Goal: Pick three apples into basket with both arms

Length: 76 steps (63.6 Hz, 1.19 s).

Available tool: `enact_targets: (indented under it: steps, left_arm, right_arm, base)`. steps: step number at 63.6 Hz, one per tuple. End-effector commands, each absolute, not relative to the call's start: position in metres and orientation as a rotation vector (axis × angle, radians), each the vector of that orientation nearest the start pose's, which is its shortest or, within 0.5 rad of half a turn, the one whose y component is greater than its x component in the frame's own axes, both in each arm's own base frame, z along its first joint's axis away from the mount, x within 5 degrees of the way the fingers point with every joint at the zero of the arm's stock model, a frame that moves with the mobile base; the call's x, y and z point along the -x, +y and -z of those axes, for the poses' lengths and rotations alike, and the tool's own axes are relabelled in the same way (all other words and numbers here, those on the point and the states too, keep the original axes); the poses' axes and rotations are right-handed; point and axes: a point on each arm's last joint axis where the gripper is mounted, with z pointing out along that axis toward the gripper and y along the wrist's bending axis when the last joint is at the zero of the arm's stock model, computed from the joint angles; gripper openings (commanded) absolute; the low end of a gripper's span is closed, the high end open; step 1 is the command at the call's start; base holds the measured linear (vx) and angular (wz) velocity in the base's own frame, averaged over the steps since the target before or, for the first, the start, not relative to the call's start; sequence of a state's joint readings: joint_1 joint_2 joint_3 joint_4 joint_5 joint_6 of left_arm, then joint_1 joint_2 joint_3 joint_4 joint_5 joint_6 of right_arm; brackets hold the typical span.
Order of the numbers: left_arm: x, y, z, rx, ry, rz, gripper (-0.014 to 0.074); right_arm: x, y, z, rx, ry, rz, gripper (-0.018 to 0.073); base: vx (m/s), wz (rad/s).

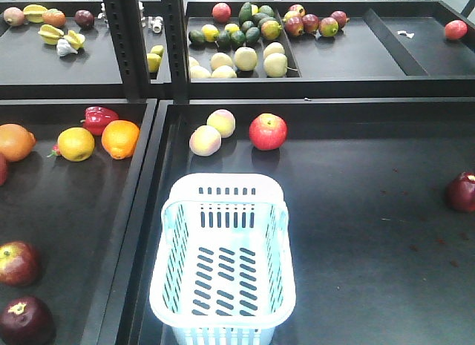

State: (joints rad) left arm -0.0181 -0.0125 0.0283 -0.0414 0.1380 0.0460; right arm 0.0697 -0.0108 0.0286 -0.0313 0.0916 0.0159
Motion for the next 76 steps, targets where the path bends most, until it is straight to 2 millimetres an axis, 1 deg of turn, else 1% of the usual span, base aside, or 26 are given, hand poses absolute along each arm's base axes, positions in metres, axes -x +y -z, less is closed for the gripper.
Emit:
enact_targets:
  steps: [1,60,64,72,76]
  left_arm:
    - [-0.054,-0.001,-0.209,-0.015,1.524,0.024,-0.0006]
    - [-0.054,-0.001,-0.209,-0.015,1.523,0.023,-0.0006]
    - [-0.054,-0.002,-0.209,0.027,1.523,0.071,-0.0006]
    - [-0.053,-0.002,-0.222,0.09,1.471,0.144,-0.0006]
    - [-0.053,-0.002,-0.231,0.093,1.48,0.15,-0.0006]
  right_arm:
    - [-0.056,0.004,-0.202,0.067,1.511,-0.038,-0.0009]
    - [-0.056,0.004,-0.202,0.067,1.511,-0.038,-0.0009]
    - [-0.056,0.004,-0.202,0.067,1.511,-0.038,-0.0009]
    - [-0.056,0.004,-0.202,0.067,1.511,-0.038,-0.0009]
    - [-0.056,0.004,-0.202,0.067,1.511,-0.038,-0.0009]
  base:
    - [0.0,0.0]
    - [0.0,0.0]
    - [0.0,0.0]
    - [0.0,0.0]
    - [0.0,0.0]
